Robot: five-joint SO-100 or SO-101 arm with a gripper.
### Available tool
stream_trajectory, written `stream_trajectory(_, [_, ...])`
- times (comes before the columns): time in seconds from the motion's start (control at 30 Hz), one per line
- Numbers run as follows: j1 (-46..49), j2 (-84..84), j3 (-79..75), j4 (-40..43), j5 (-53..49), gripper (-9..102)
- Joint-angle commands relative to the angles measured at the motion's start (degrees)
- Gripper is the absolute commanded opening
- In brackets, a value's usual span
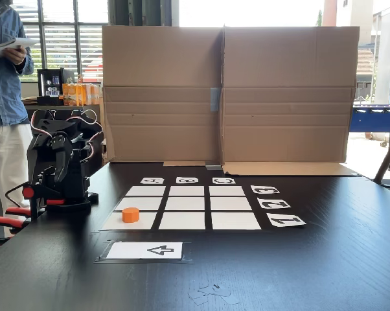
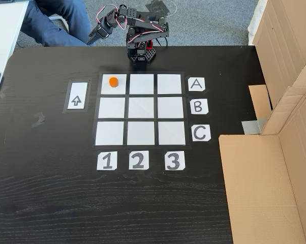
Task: Pick up the round, orange token and place it in the grid on square A1.
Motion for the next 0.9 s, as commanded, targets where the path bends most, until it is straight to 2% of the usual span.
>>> stream_trajectory(0.0, [0.4, 3.0, 3.3, 0.0, -0.4, 21])
stream_trajectory(0.33, [0.4, 10.1, 12.0, 7.9, -1.1, 18])
stream_trajectory(0.87, [0.7, 17.8, 19.6, 6.9, -0.7, 19])
